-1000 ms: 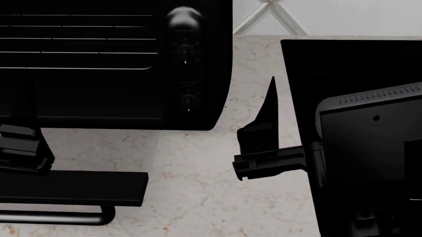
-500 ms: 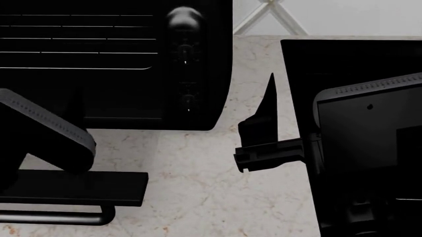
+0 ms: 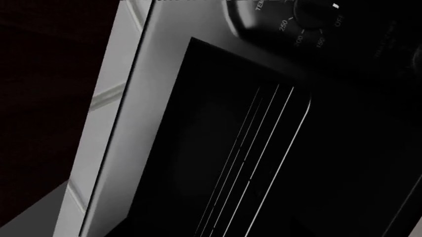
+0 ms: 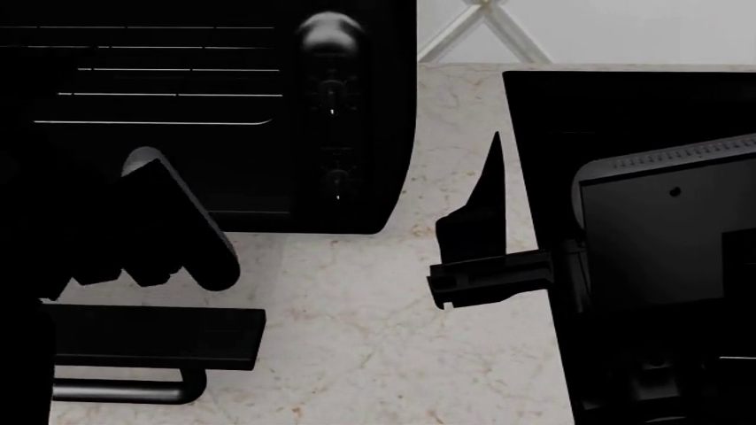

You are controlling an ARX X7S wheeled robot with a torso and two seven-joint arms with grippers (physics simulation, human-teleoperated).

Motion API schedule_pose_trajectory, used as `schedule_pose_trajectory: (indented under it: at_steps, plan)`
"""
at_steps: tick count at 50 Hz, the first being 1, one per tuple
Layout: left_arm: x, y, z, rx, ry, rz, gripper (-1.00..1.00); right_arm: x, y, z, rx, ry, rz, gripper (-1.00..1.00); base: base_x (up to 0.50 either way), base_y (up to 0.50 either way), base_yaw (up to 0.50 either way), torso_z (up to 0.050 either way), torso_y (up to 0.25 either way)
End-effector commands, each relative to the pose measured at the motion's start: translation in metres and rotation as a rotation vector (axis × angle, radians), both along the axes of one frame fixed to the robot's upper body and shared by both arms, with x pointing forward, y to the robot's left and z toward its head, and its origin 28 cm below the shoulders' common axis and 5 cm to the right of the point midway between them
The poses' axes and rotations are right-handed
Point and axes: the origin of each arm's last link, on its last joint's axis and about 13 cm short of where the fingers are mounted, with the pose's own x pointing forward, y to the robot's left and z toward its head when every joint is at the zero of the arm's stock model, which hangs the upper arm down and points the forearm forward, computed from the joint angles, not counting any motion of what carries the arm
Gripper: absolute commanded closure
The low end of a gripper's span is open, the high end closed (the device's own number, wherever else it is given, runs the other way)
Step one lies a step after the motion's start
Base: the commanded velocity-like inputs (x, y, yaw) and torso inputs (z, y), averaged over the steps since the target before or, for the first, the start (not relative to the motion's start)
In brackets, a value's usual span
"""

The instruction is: Fully slide the toaster oven rack0 out.

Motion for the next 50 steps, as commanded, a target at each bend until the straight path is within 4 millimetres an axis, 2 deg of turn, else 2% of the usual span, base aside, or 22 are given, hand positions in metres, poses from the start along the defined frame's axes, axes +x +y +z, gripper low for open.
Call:
schedule_pose_trajectory:
  at_steps: [1,13,20,29,30,41,50]
  plan:
    - [0.026,-0.002,-0.001,0.110,0.036,0.031,-1.00,-0.002,-0.001,0.000,0.001,0.000,-0.004,-1.00,0.00,0.00,0.00,0.000,0.000]
    - [0.066,-0.008,-0.017,0.171,0.086,0.072,-1.00,0.001,-0.002,-0.001,0.004,0.002,-0.003,-1.00,0.00,0.00,0.00,0.000,0.000]
    - [0.077,-0.011,-0.031,0.199,0.116,0.067,-1.00,0.001,-0.002,-0.002,0.006,0.001,-0.005,-1.00,0.00,0.00,0.00,0.000,0.000]
    - [0.098,-0.008,-0.030,0.198,0.083,0.105,-1.00,0.001,-0.002,-0.002,0.006,0.003,-0.004,-1.00,0.00,0.00,0.00,0.000,0.000]
    - [0.099,-0.007,-0.030,0.185,0.057,0.108,1.00,0.001,-0.003,-0.003,0.006,0.004,-0.005,-1.00,0.00,0.00,0.00,0.000,0.000]
    - [0.087,-0.008,-0.032,0.193,0.052,0.086,1.00,0.001,-0.002,-0.002,0.003,0.003,-0.002,-1.00,0.00,0.00,0.00,0.000,0.000]
    - [0.046,-0.010,-0.027,0.182,-0.018,0.043,1.00,0.001,0.000,0.000,0.005,0.001,0.000,-1.00,0.00,0.00,0.00,0.000,0.000]
